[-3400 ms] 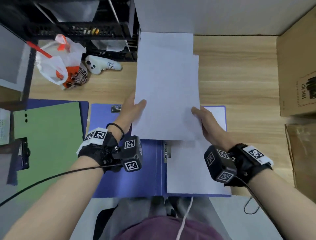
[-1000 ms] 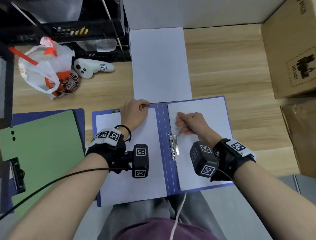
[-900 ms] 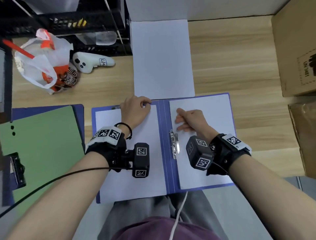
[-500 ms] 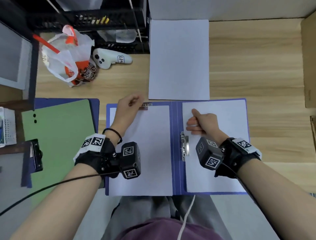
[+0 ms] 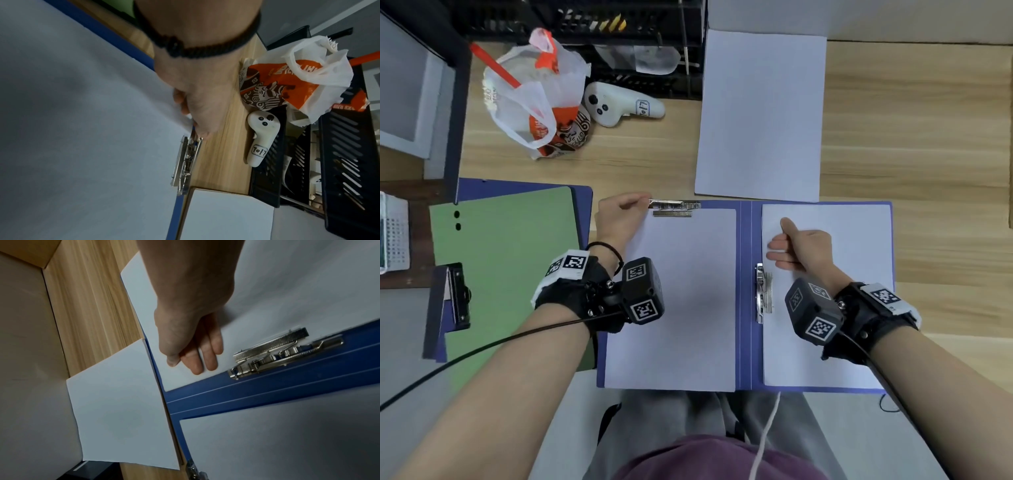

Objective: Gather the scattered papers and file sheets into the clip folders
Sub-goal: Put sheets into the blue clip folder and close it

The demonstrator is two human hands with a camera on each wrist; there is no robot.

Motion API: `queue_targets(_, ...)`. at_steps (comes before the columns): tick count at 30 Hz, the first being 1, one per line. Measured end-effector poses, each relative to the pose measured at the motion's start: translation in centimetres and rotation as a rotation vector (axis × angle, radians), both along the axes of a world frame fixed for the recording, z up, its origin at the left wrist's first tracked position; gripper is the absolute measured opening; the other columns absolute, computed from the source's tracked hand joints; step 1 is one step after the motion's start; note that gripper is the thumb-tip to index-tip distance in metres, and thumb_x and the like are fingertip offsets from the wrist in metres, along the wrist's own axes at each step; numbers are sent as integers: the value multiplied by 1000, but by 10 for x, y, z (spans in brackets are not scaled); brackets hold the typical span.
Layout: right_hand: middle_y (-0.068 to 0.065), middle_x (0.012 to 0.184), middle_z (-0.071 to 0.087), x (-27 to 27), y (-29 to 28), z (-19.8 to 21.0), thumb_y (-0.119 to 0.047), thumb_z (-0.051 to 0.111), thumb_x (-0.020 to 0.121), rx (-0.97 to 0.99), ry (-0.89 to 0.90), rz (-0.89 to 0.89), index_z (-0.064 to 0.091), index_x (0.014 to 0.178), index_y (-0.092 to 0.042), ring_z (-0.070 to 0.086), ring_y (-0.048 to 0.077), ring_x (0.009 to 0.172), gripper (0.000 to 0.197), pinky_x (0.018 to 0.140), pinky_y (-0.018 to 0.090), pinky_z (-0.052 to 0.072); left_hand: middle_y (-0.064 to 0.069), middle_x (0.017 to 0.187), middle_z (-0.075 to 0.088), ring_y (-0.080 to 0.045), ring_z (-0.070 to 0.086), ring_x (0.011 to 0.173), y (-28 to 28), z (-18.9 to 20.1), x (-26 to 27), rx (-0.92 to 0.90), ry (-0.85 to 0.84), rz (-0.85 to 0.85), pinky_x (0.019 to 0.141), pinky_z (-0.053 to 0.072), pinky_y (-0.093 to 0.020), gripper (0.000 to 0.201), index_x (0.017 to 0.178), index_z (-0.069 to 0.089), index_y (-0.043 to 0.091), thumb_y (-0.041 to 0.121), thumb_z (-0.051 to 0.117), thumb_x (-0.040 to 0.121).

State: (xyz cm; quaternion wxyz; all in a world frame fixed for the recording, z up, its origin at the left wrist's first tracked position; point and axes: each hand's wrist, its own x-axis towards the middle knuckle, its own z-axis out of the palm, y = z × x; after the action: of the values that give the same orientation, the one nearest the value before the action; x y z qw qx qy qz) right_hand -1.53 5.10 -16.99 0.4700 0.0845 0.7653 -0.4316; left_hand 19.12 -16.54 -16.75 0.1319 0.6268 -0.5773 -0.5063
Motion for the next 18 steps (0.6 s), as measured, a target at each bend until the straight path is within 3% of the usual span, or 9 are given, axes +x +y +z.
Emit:
queue_targets(5, 9, 67, 73, 0, -2, -1, -39, 63, 92, -2, 16, 1, 70, 75, -4, 72, 21, 58, 39, 49, 25, 55, 10, 73, 59, 2, 48, 59, -6, -3, 0, -6, -24, -2, 58, 39, -2, 14, 99, 74, 16, 14, 69, 86)
queue_targets(9, 8, 68, 74, 0, -2, -1, -40, 62, 92, 24, 21, 0, 70, 76, -6, 73, 20, 59, 38, 51, 25, 57, 12, 80, 65, 1, 56, 72, -9, -3, 0, 10, -24, -22, 60, 42, 1, 16, 100, 75, 8, 10, 69, 85)
queue_targets(13, 6, 68, 74, 2, 1, 0, -37, 61, 94, 28, 17, 9, 71, 77, -6, 72, 18, 61, 37, 53, 24, 57, 6, 90, 69, -2, 61, 82, -8, -4, 1, 2, -79, -13, 63, 42, 4, 14, 96, 76, 11, 11, 70, 83)
queue_targets(14, 7, 67, 73, 3, 2, 0, -35, 61, 94, 21, 17, 9, 70, 77, -5, 72, 18, 60, 36, 53, 24, 57, 6, 92, 69, -3, 61, 84, -7, -5, 1, -14, -98, -12, 65, 43, 2, 14, 96, 76, 13, 12, 71, 83)
queue_targets(16, 7, 65, 73, 4, 5, 0, -32, 61, 94, 5, 19, 13, 69, 76, -5, 71, 16, 58, 34, 53, 23, 57, 6, 95, 69, -8, 63, 87, -5, -9, 1, -56, -110, 2, 80, 51, -13, 18, 99, 75, 17, 17, 73, 81)
queue_targets(18, 7, 64, 71, 5, 5, 4, -28, 58, 96, -12, 13, 35, 67, 78, -5, 69, 14, 55, 30, 52, 21, 57, 7, 101, 64, -12, 60, 87, -4, -12, 1, -89, -120, 11, 87, 49, -24, 27, 106, 68, 17, 23, 75, 80)
